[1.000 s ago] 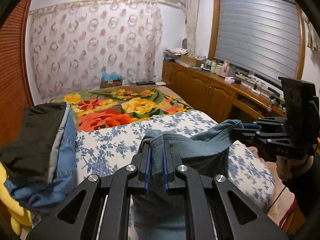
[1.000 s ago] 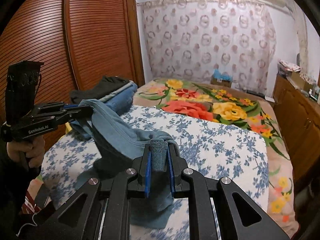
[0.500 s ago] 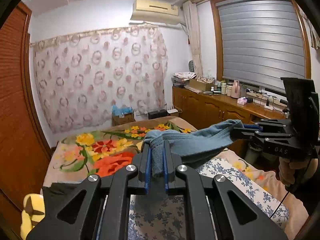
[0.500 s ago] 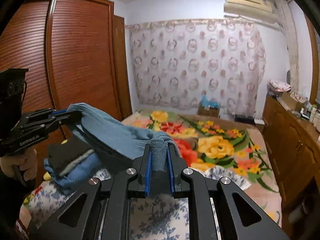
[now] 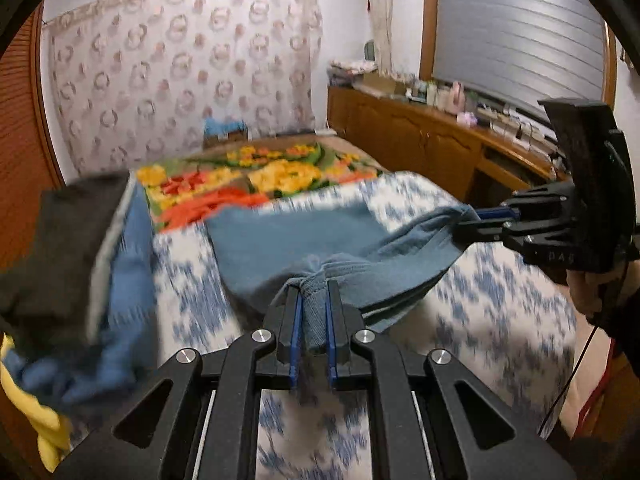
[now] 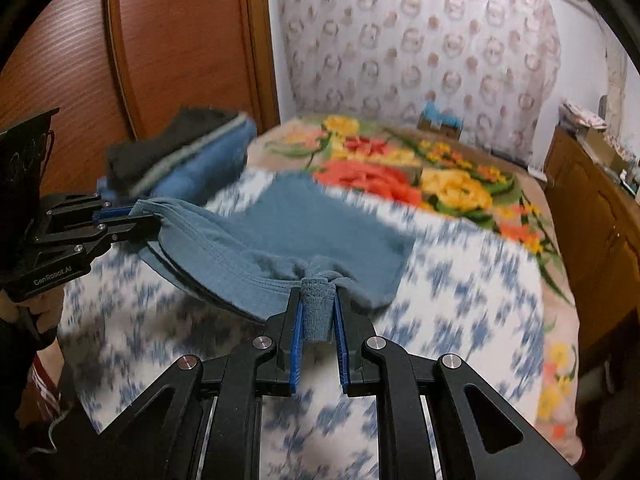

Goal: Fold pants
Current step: 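Lower the hem with both grippers onto the shorts, folding them in half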

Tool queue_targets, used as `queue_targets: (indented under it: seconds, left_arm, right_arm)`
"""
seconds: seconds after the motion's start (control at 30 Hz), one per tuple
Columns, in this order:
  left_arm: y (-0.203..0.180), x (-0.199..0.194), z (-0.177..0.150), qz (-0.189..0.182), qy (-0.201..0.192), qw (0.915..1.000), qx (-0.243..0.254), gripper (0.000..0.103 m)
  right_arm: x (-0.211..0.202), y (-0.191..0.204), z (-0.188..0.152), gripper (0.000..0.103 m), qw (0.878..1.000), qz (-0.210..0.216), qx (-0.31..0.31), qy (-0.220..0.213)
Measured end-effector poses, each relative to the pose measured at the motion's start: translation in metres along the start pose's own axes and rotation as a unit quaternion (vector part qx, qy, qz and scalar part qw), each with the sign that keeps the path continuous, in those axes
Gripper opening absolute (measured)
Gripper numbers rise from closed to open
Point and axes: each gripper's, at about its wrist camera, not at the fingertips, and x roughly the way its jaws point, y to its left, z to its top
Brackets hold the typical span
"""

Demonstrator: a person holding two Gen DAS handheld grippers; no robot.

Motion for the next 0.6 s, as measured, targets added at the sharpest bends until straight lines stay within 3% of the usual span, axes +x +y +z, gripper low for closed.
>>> queue_targets:
  seconds: [0.27,0.6]
  left_arm:
    - [-0.012,-0.012,-0.029,-0.009,0.013,0.9999,-0.005,0.011]
    - [-0.011,-0.015,-0.066,-0.024,0.030,0.9985,-0.040,0.011]
  right_arm:
    - [-0.015,0.019,-0.046,0.014,1.000,-0.001,0.017,0.018]
    - [-0.001,0.031,-0.096,0.014,0.999,0.021,0.035,0.035]
